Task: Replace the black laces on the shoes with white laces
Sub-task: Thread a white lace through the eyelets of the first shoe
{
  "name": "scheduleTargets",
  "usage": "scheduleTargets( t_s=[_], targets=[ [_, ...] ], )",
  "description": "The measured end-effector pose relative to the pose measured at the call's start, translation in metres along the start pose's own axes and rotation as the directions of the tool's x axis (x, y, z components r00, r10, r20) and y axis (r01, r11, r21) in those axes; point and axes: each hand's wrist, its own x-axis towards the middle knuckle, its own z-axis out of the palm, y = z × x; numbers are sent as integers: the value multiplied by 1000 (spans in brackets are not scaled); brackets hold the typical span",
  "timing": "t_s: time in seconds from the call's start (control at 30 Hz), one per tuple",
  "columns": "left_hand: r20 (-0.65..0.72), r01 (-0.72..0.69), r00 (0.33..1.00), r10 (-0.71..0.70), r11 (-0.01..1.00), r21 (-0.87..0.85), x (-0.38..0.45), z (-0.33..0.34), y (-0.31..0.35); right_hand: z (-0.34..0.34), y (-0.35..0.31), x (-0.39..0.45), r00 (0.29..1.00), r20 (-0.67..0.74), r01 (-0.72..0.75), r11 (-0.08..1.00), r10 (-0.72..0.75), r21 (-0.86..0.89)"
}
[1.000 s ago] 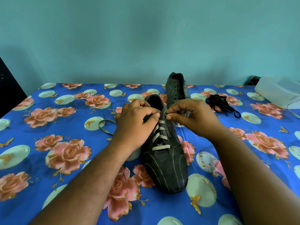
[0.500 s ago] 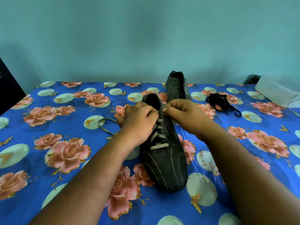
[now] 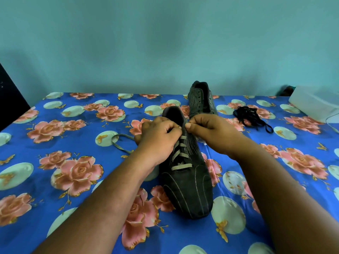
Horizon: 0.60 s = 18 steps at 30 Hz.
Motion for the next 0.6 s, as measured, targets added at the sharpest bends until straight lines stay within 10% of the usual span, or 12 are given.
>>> scheduleTargets(
  t_s=[0.4, 0.6],
  targets=[
    [-71, -190, 982, 177, 936, -296, 3, -3, -26, -5, 0, 3, 978, 12, -202, 927, 209, 316],
    [-225, -260, 947, 231, 960, -108, -2, -15, -25, -8, 3, 2, 991, -34, -118, 951, 133, 285]
  ],
)
